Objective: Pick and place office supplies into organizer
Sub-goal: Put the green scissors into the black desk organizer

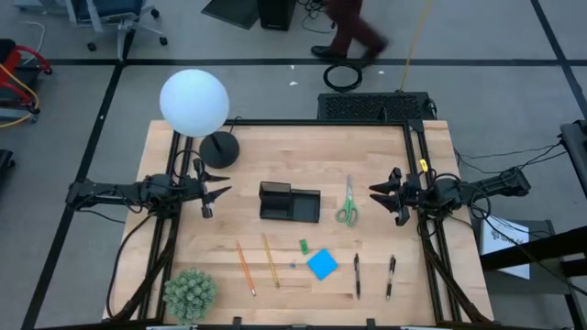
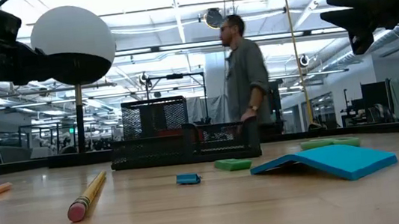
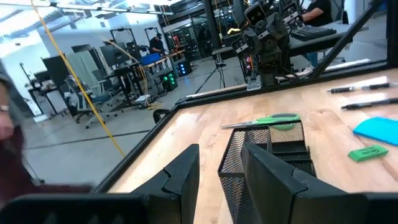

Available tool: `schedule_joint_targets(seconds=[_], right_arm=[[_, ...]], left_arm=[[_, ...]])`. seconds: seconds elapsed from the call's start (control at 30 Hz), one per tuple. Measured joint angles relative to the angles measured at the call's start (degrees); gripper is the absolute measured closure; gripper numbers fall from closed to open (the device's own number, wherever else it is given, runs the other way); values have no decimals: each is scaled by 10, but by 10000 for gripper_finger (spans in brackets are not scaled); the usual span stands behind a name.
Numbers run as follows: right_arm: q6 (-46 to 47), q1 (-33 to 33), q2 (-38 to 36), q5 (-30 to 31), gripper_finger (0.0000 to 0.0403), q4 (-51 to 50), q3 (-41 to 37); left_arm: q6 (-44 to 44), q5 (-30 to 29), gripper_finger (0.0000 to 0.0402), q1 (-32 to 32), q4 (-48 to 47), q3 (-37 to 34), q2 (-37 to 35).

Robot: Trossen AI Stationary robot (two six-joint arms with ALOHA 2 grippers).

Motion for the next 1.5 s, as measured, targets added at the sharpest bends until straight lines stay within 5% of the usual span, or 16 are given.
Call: schedule_joint_targets(seconds=[0.53, 0.73, 0.97, 1.17, 1.5], right_arm=[[-125, 0, 22, -30, 275, -18, 38], [-169, -19, 59, -28, 275, -36, 97], [-222, -43, 112, -29, 275, -118, 187], [-232, -58, 176, -30, 275, -231, 280], [-237, -64, 288, -29, 275, -358, 414]], left_arm=[[-258, -5, 270, 0, 12, 0, 0], [-258, -50, 270, 1, 84, 0, 0], [-252, -32, 270, 19, 192, 3, 0], [-248, -27, 270, 38, 171, 36, 7], [-245, 2, 270, 57, -37, 193, 96]])
